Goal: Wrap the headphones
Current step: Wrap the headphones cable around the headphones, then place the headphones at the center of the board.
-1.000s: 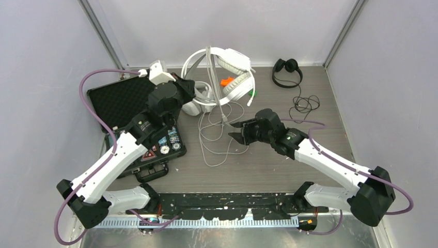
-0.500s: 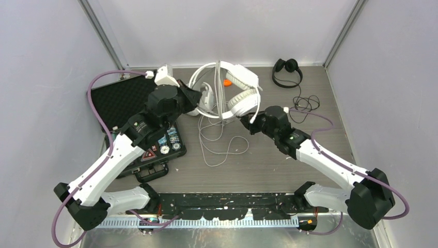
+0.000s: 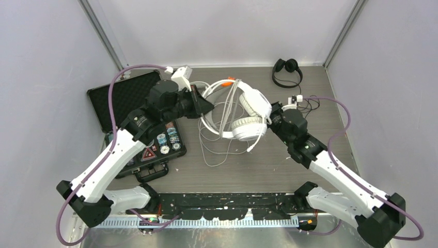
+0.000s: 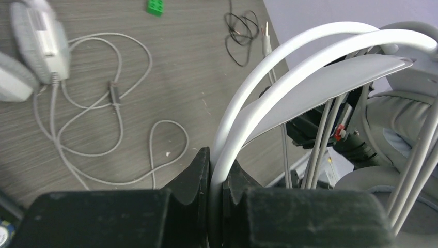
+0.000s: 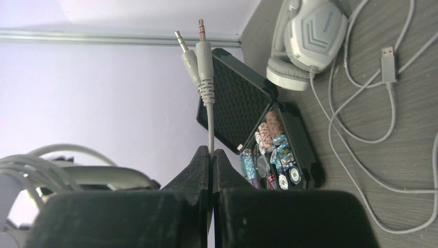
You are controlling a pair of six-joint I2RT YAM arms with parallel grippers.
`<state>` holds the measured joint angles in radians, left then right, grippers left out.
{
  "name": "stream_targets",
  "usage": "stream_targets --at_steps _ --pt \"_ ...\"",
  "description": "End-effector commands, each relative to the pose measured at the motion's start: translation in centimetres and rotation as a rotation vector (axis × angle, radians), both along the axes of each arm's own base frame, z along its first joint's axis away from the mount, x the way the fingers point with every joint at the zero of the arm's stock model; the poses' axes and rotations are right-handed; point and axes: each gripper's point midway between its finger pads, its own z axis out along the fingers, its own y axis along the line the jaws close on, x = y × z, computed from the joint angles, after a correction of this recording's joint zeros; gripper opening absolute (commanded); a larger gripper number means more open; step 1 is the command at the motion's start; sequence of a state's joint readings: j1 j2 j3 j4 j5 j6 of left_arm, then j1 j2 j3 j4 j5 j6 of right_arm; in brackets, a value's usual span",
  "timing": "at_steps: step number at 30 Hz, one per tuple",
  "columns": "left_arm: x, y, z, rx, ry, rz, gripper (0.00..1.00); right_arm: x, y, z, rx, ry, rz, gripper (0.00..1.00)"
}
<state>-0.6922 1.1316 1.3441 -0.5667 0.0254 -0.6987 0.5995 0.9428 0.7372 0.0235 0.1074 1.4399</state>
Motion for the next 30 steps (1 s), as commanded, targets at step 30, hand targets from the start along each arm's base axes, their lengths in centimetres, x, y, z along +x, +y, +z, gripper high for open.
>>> stream_targets --at_steps 30 --pt "5.6 -11.5 -11.6 0.269 -0.012 -0.804 0.00 0.7 -11.7 -4.5 -0.760 -0.221 -0.327 0.00"
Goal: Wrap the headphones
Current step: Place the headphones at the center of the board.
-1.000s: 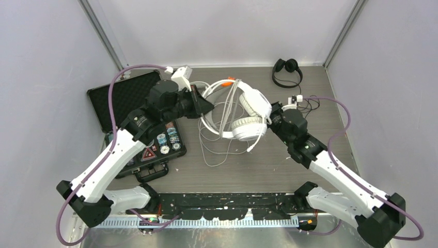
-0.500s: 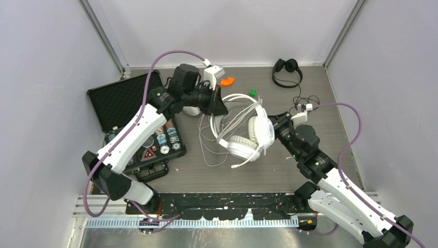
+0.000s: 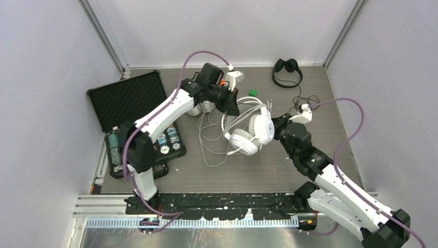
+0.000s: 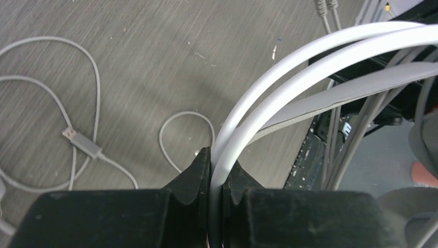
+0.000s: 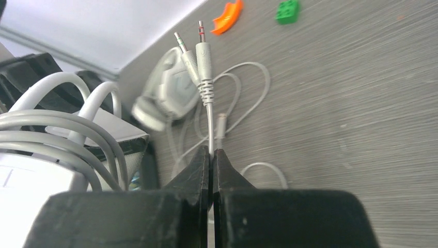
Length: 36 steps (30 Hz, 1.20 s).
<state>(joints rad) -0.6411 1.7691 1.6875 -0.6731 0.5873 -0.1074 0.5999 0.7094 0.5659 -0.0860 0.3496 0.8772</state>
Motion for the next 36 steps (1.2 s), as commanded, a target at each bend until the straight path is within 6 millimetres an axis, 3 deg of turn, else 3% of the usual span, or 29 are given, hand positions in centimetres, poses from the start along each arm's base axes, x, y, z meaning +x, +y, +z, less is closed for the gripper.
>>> stream_targets --at_steps 1,4,11,16,19,24,29,36 --pt "1.4 -2.1 -1.2 -0.022 -0.009 -0.105 0.00 2.8 -4.3 0.4 -0.198 -0.069 -0.209 0.00" --pt "2.8 -3.7 -3.6 -0.026 0.029 -0.131 0.00 3.9 -4.9 -1.8 -0.275 -0.010 -0.225 0.00" --pt "6.5 -6.3 -10.5 -0.027 -0.001 -0.137 0.00 5.4 -7.2 -6.0 -0.237 0.040 -0.292 0.02" --pt "7.7 -8.1 -14.1 -0.044 0.018 -0.133 0.00 6.9 -8.5 -9.7 -0.220 0.106 -0.290 0.03" --pt "7.8 -9.2 -15.3 -0.026 0.017 -0.118 0.00 8.4 -8.7 -11.3 -0.171 0.141 -0.254 0.02" --pt "7.9 -11.5 -17.7 -0.015 0.004 -0.112 0.02 9.8 -10.2 -12.0 -0.168 0.160 -0.245 0.04" --pt "8.4 -12.3 -19.2 -0.018 0.054 -0.087 0.02 9.9 -11.4 -13.0 -0.187 0.189 -0.226 0.10" --pt "8.3 -12.3 -20.1 0.001 0.078 -0.073 0.08 8.8 -11.2 -15.3 -0.168 0.257 -0.208 0.17"
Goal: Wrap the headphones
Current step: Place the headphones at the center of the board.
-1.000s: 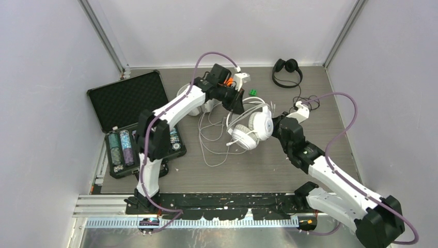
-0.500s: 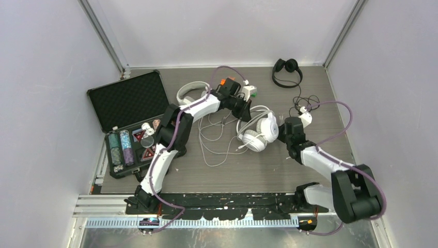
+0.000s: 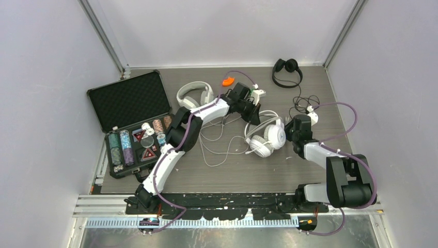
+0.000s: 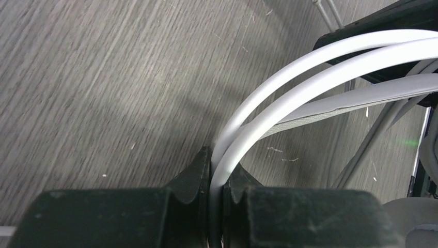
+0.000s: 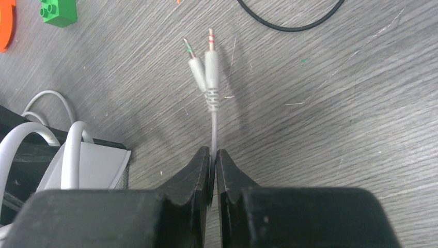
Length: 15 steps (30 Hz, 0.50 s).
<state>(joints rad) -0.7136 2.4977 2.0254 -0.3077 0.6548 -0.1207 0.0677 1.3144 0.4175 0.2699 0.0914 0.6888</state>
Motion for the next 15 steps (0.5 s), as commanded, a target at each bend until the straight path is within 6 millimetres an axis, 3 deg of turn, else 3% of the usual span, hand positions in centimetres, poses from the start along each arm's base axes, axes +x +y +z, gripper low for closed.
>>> stream_targets --at_steps 1,8,13,15 --pt "0.5 0.1 -0.5 0.026 0.016 0.040 0.08 2.2 0.3 3.3 0.018 -0.136 0.004 0.18" --pt "0.0 0.1 -0.7 0.038 0.015 0.036 0.15 2.1 -0.3 2.6 0.004 -0.112 -0.023 0.21" --pt "-0.5 -0.6 0.5 0.022 -0.010 0.016 0.26 1.9 -0.6 1.7 0.016 -0.087 -0.048 0.21" --pt "-0.6 -0.7 1.1 0.015 -0.017 0.013 0.29 1.7 -1.6 1.4 0.010 -0.055 -0.113 0.20"
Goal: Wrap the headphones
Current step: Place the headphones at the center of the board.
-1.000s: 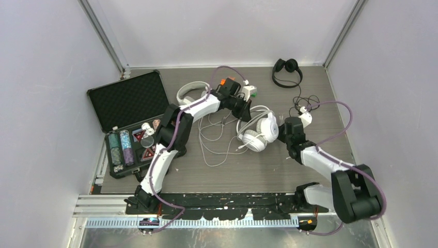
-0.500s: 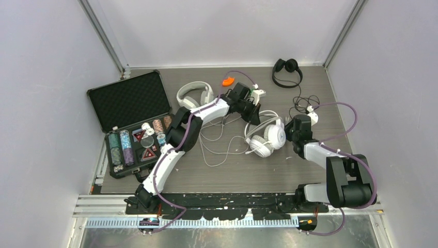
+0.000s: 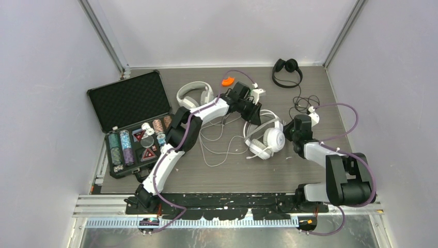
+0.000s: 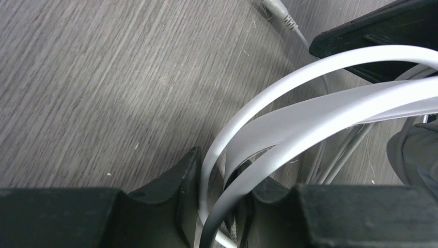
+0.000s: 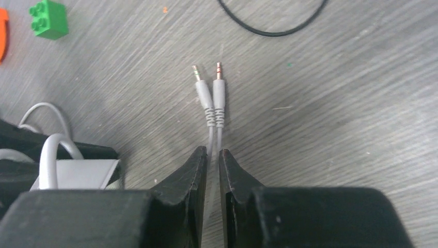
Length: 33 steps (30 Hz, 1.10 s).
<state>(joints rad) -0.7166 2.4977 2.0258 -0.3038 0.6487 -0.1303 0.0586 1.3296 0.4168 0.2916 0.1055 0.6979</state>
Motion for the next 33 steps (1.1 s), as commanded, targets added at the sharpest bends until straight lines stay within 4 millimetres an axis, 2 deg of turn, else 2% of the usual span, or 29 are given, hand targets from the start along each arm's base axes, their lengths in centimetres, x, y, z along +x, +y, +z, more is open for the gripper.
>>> stream_targets --at_steps 1,7,15,17,21,24,25,26,27,30,33 --pt "-0.6 -0.5 1.3 0.011 -0.021 0.005 0.30 1.1 -1.6 1.5 0.006 -0.030 -0.122 0.20" --pt "-0.8 -0.9 2.2 -0.011 -0.011 0.002 0.35 -0.3 -4.9 3.3 -0.066 0.037 -0.316 0.22" --pt "-0.9 -1.9 4.5 -0.090 0.024 0.014 0.49 -1.4 -6.2 6.2 -0.081 0.022 -0.399 0.27" --pt "-1.0 -2.3 5.5 -0.126 0.035 0.015 0.53 -1.4 -6.0 6.8 -0.062 0.023 -0.400 0.30" --pt "-1.1 -2.9 7.9 -0.183 0.048 0.027 0.68 -1.1 -4.2 8.3 0.011 0.042 -0.336 0.41" --pt "-1.0 -2.9 9.7 -0.216 0.047 0.038 0.75 -1.6 -3.4 9.4 0.046 0.061 -0.311 0.44" --pt "-0.9 -2.8 10.3 -0.223 0.045 0.045 0.80 -1.8 -3.3 9.9 0.055 0.064 -0.303 0.45" --pt "-0.8 -2.6 10.9 -0.228 0.047 0.056 0.91 -2.0 -3.0 10.3 0.058 0.069 -0.287 0.46" --pt "-0.8 -2.3 11.6 -0.232 0.050 0.064 0.98 -2.4 -2.8 10.6 0.055 0.079 -0.271 0.47" --pt "-0.5 -0.6 13.5 -0.232 0.064 0.086 1.00 -3.1 -2.4 11.9 0.052 0.089 -0.229 0.50" --pt "0.5 2.2 14.5 -0.215 0.050 0.156 1.00 -3.0 -1.2 13.2 0.076 0.081 -0.154 0.50"
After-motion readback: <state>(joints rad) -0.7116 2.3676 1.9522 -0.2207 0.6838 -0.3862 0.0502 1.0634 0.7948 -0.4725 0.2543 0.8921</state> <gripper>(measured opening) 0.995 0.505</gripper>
